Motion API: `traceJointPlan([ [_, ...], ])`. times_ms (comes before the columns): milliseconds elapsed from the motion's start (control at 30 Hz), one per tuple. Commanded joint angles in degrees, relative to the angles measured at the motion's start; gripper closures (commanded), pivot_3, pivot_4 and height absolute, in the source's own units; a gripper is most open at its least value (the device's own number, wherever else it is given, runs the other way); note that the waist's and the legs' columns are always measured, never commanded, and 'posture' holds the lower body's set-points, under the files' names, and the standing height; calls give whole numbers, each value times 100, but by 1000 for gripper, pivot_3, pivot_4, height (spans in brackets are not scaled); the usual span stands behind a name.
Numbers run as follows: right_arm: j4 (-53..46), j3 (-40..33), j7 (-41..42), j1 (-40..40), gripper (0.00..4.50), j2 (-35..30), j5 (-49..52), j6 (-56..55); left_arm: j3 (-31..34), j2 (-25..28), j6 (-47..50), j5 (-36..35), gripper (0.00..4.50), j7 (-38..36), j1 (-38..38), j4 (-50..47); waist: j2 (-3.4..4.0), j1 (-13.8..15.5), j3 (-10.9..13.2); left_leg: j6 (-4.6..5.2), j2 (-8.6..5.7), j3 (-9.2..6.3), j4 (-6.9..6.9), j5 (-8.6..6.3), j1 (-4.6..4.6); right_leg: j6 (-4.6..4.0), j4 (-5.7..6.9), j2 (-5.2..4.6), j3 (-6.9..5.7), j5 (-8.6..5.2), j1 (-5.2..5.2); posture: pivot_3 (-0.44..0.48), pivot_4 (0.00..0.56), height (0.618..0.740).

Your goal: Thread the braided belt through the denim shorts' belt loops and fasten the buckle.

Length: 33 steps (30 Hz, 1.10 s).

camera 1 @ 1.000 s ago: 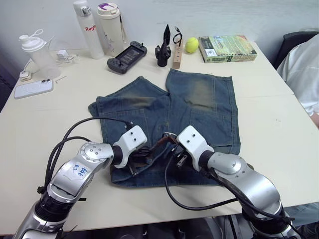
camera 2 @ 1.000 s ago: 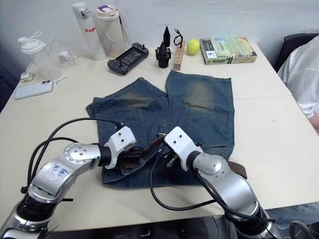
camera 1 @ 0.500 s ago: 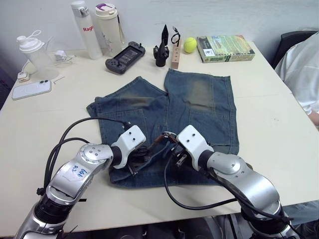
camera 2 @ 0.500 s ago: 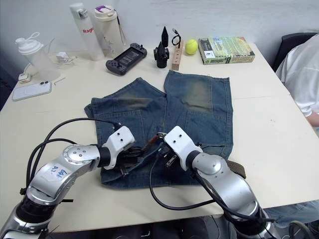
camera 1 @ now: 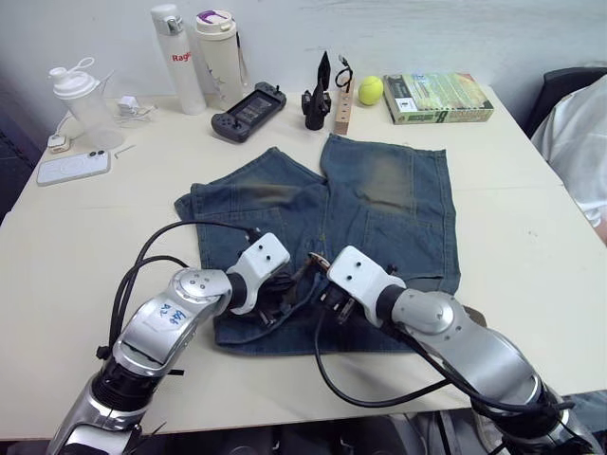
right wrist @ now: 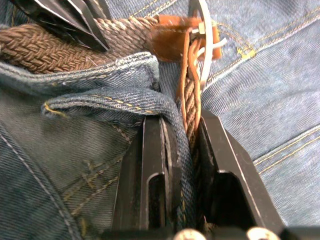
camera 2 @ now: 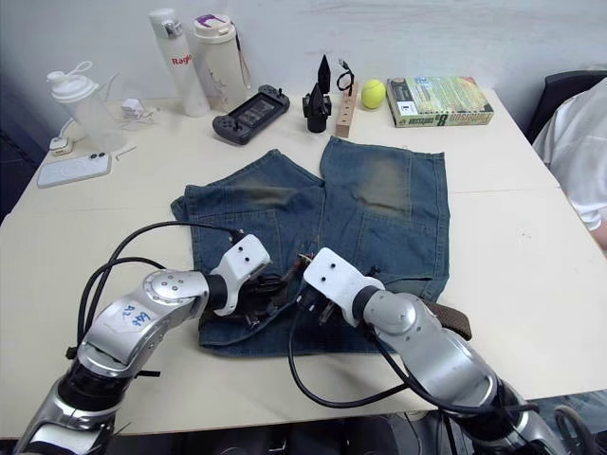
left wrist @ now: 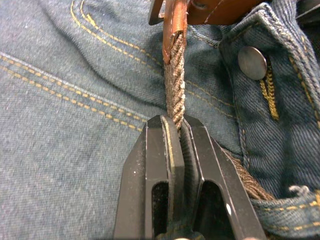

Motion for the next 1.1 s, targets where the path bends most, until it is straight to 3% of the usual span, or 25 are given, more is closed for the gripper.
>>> traceJointPlan([
  [33,133,488,455,-277,4378,-214,-73,-602,-311,-269,-203,129,4500,74,-20,355,0,20,-2,1,-1,0,1,0,0,0,0,-1,-1,0,0,0,150,717],
  [433,348,548,1054,-31,4378,-545,-261,-1287,-136,-755,-1243,187,4500,23,330,524,-13,28,-11,7,-5,-15,4,0,3,2,-9,-43,-28,1,21,0,150,717],
  [500,334,513,1059,16,3317,-554,-313,-1353,-186,-766,-1378,222,4500,-14,315,586,-13,30,-11,7,-5,-15,4,0,3,2,-9,-45,-32,1,21,0,150,717],
  [633,239,285,1113,171,1857,-528,-293,-1344,-231,-773,-1518,273,4500,-60,310,670,-13,33,-11,7,-8,-23,4,0,5,2,-14,-51,-48,1,32,0,150,717],
  [767,-20,-366,1198,392,38,-349,24,-1086,-305,-739,-1642,356,4500,-121,315,725,-13,35,-11,9,-9,-28,4,-1,3,2,-20,-55,-53,1,36,0,150,717],
  [933,-541,-1823,1744,367,38,-486,922,-345,-348,-746,-1711,411,4500,-188,302,779,-13,47,-10,14,-11,-35,4,-4,2,4,-25,-60,-58,2,42,0,150,717],
  [1100,-456,-2940,2251,-94,38,-732,1775,173,-374,-758,-1748,453,4500,-225,275,836,-12,42,-10,23,-12,-39,3,-11,3,10,-39,-64,-59,5,51,0,150,717],
])
